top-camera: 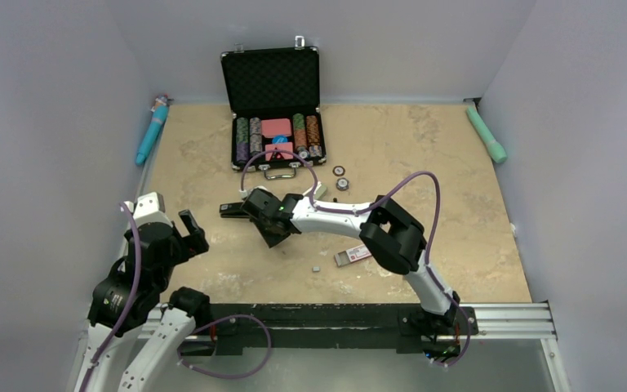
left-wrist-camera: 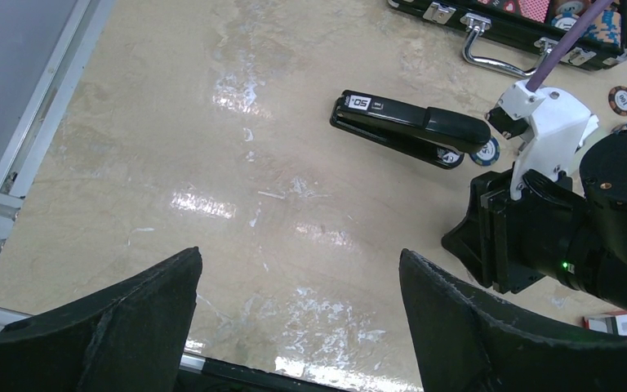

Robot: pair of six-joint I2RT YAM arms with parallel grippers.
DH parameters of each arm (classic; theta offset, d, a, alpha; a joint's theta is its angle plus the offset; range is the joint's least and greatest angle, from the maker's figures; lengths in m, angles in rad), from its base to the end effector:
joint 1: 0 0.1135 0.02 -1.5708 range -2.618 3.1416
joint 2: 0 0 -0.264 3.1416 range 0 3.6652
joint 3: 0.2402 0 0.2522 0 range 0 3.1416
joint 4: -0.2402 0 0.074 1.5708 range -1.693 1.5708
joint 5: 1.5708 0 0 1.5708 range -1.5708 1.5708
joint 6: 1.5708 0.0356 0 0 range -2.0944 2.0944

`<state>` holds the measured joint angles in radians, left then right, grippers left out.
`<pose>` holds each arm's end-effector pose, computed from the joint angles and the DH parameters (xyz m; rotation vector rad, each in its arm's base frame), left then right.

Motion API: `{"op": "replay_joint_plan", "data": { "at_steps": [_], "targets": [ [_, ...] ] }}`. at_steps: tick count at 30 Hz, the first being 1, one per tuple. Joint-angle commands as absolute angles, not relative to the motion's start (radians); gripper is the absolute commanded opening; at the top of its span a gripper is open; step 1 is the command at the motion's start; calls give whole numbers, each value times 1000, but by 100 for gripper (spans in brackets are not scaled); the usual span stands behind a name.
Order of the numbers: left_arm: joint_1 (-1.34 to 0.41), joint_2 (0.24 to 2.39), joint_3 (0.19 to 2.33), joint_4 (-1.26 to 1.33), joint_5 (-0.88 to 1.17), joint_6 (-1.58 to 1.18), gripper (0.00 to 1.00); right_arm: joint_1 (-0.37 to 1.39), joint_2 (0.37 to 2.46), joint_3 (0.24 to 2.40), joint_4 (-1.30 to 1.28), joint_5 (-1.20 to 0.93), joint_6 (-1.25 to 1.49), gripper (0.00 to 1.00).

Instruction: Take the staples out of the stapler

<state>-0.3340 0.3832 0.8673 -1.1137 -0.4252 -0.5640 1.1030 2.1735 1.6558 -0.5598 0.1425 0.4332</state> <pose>0.0521 -0.0025 0.3166 -0.4756 2.0839 -0.0560 0.2137 0.4118 0.1657 -0.8325 2.5382 0.3301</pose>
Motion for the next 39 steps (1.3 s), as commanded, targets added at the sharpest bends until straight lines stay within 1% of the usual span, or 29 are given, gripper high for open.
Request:
{"op": "replay_joint_plan", "data": {
  "at_steps": [1, 3, 9, 16, 20, 28, 32, 36, 39],
  "targets": [
    [-334, 393, 874, -1075, -425, -554, 94, 1098, 2127, 1646, -574, 149, 440, 24],
    [-334, 397, 874, -1075, -426, -554, 94, 1098, 2098, 1645, -585, 150, 440, 22],
    [-334, 403, 876, -1079, -428, -557, 94, 1098, 2005, 1646, -632, 152, 449, 21],
    [-334, 401, 878, -1088, -442, -568, 95, 1098, 1847, 1647, -712, 176, 473, 21],
    [-334, 403, 880, -1090, -443, -568, 95, 1097, 1732, 1609, -765, 211, 491, 21],
    [-333, 402, 880, -1094, -452, -574, 95, 1076, 1478, 1408, -842, 245, 609, 22],
    [-333, 409, 882, -1096, -457, -576, 95, 1066, 1392, 1278, -872, 265, 699, 23],
    [-333, 407, 884, -1104, -466, -583, 95, 1052, 1328, 1126, -842, 237, 770, 23],
    [-333, 402, 883, -1104, -468, -585, 95, 1035, 1308, 1018, -771, 192, 803, 23]
  ]
}}
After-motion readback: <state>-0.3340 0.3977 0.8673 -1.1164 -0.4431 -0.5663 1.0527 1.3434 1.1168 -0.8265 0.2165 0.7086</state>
